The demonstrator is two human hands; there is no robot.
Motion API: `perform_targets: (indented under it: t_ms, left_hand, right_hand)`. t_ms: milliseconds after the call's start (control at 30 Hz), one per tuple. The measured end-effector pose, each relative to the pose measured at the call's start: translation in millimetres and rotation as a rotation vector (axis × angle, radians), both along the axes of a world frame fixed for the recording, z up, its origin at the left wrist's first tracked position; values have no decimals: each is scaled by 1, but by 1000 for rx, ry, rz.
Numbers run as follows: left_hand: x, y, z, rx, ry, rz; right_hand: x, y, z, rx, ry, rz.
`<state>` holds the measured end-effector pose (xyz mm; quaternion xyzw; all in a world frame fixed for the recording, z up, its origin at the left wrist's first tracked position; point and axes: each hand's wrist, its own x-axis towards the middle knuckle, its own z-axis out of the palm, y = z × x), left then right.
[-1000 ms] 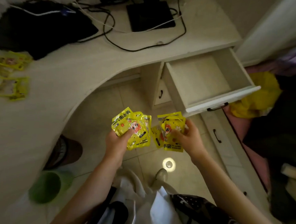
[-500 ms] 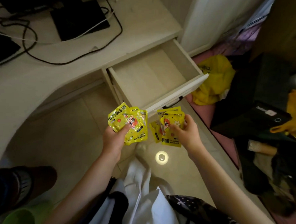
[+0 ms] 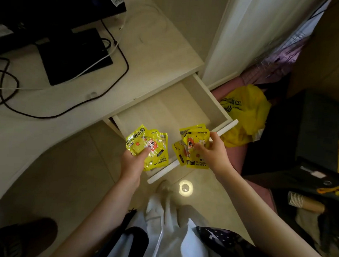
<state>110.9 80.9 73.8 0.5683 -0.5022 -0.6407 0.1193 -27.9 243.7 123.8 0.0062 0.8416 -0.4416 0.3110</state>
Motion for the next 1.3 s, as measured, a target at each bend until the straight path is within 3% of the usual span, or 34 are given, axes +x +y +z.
perform_targets:
  t_ms: [533, 1000, 1133, 1300]
  left_hand:
    - [-68, 2, -60, 172, -196, 274]
    - [-78, 7, -143, 283, -261, 362]
    - [-76, 4, -157, 364, -302, 289]
    - [-73, 2, -158, 283, -480, 188]
  right_hand:
    - [-112, -84, -60, 103, -149, 433]
    - [-132, -106, -165, 215, -287, 561]
    - [-139, -103, -183, 292, -259, 598]
    - [-148, -91, -196, 494, -147, 733]
